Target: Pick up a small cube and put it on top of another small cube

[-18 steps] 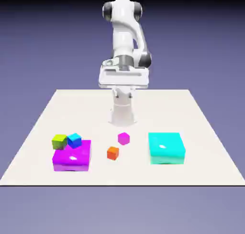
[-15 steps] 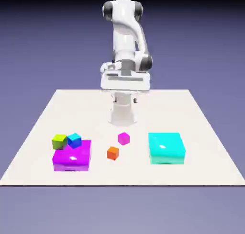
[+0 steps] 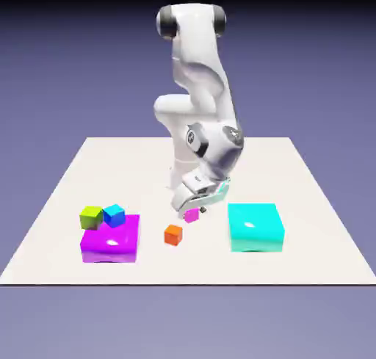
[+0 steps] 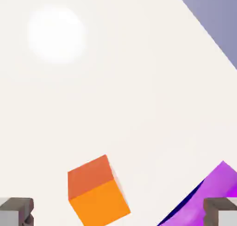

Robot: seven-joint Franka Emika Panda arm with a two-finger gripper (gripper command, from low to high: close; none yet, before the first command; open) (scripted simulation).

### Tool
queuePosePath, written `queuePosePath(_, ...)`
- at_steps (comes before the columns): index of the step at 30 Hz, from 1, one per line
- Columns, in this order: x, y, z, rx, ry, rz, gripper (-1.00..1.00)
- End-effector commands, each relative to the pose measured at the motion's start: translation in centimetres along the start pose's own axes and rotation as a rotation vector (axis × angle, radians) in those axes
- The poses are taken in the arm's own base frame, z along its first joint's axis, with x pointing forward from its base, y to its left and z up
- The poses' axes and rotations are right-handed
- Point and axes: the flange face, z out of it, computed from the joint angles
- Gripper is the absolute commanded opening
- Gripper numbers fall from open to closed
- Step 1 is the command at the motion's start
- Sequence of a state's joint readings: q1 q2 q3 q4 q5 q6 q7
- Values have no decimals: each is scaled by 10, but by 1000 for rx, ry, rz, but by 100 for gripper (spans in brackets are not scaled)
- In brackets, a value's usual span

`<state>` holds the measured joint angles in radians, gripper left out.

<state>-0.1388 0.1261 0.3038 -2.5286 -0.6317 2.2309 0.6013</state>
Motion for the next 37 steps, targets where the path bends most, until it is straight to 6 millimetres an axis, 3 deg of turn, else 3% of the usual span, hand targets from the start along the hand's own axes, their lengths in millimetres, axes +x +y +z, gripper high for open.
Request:
queuePosePath(1,0,-5,10,-37,-34,-45,0)
queuePosePath(6,1,-29,53,-217,-181,-264,0)
queuePosePath(8,1,-32,59,-244,-200,-297,0)
queuePosePath(11,-1,-28,116,-245,-200,-296,0)
queuePosePath(12,-2,-28,124,-244,-200,-297,0)
queuePosePath(13,-2,-28,124,-244,-200,-297,-100)
queuePosePath(14,-2,-28,124,-244,-200,-297,-100)
queuePosePath(17,2,-32,67,-245,-200,-296,-100)
queuePosePath(18,-6,-35,55,-243,-204,-294,-100)
queuePosePath(27,-118,-65,17,-207,-253,-220,-100)
queuePosePath(29,-126,-66,16,-203,-256,-214,-100)
queuePosePath(33,-133,-64,80,-203,-255,-214,-100)
queuePosePath(34,-133,-64,81,-203,-256,-214,-100)
queuePosePath(35,-133,-64,81,-203,-256,-214,100)
queuePosePath(36,-133,-64,81,-203,-256,-214,100)
queuePosePath(37,-129,-64,65,-207,-254,-212,100)
